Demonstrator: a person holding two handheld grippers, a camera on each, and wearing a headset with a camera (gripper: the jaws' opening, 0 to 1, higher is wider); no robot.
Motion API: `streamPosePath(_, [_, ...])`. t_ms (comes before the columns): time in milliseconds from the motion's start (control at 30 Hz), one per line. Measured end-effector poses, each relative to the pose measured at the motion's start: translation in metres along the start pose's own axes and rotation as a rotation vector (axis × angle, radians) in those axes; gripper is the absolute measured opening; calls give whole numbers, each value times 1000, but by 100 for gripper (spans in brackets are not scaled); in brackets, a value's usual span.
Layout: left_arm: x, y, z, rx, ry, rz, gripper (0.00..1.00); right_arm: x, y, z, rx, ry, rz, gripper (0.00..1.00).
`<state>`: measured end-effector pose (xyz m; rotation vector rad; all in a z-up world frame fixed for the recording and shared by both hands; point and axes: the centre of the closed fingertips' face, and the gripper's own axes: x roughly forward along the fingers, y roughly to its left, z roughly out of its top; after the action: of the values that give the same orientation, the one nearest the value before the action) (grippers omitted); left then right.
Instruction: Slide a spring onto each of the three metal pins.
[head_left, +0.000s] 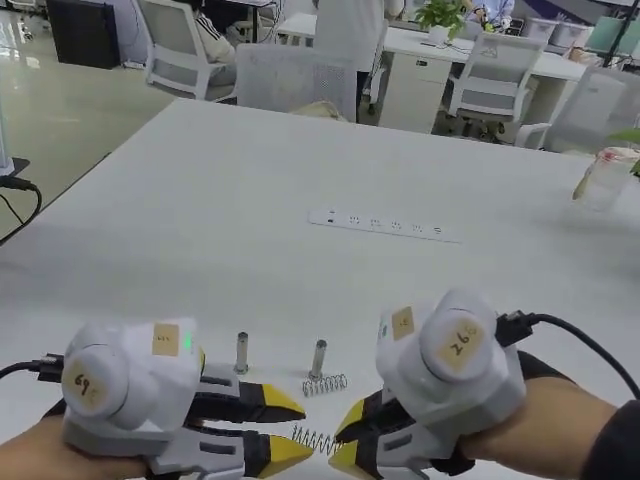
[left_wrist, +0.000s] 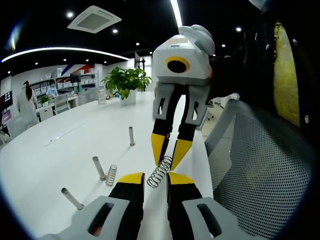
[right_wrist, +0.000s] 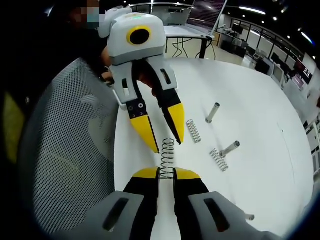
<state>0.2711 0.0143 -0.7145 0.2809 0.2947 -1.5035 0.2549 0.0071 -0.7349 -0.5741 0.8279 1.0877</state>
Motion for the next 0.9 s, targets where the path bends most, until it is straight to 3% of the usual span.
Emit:
streamPosePath(500, [3, -6, -3, 20, 10, -32, 6, -2, 6, -1, -28, 3, 26, 8])
streamPosePath(900, [4, -15, -6, 16, 25, -70, 11, -3, 10, 0, -49, 2, 48, 8])
